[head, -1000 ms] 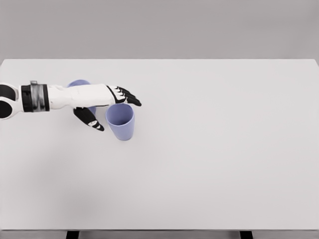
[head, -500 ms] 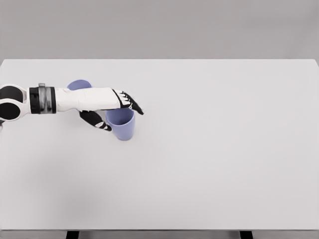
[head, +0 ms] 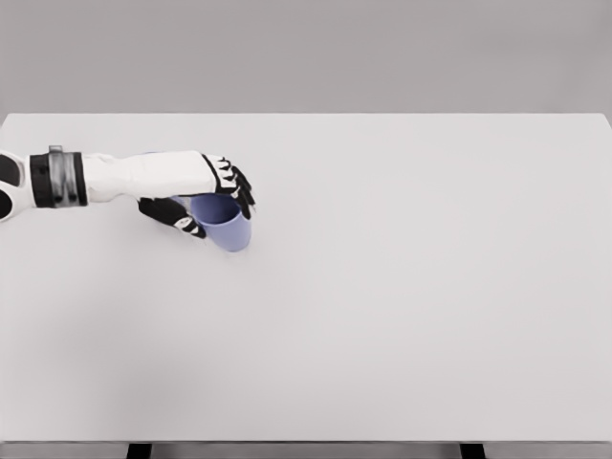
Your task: Place the right cup on the left cup with left arm
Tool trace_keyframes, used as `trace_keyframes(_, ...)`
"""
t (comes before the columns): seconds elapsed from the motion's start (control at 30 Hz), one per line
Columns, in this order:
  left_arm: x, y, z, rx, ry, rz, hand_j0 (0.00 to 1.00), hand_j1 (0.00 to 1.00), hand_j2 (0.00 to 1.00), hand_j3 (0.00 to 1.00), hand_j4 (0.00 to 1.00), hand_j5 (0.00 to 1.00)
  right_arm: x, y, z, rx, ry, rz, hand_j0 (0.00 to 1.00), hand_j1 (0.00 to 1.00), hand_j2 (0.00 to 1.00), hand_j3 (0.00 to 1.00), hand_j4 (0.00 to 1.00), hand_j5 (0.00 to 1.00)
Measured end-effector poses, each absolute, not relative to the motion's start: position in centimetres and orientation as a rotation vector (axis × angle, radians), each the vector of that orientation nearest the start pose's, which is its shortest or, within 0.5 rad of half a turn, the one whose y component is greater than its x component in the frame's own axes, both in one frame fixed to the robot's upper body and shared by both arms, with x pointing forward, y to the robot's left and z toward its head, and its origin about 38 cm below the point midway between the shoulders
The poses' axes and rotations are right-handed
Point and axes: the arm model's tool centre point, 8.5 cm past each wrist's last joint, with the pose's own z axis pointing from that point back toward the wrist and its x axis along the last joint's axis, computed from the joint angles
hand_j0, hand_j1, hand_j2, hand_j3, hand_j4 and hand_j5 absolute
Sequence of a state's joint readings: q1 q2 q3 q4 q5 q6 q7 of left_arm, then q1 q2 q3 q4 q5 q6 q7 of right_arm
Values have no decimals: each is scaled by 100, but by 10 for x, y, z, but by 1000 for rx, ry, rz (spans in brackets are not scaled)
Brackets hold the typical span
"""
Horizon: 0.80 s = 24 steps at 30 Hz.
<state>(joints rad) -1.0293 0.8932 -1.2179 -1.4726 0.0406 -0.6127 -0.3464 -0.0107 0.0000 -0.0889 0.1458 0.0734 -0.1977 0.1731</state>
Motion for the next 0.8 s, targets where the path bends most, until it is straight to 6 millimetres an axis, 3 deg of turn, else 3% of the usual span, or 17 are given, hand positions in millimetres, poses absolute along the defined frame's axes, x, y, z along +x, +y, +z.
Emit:
trace_keyframes(0.23,413,269,285,51,-1678,-2005,59,59,59,59,59,59,-22,-252,-257,96,-65,-8,100,100,100,100,100,100)
trace_keyframes(0.47,408,297,328,175,-1709,-1987,59,59,59,59,59,59,-22,-252,-257,96,-65,-8,100,100,100,100,100,100)
trace_keyframes(0.7,400,318,352,261,-1697,-1986,59,59,59,59,59,59,-22,-252,-257,96,-65,-8,100,100,100,100,100,100)
trace_keyframes(0.8,396,322,352,262,-1679,-1990,59,59,59,59,59,59,-22,-252,-257,96,-65,-8,100,100,100,100,100,100)
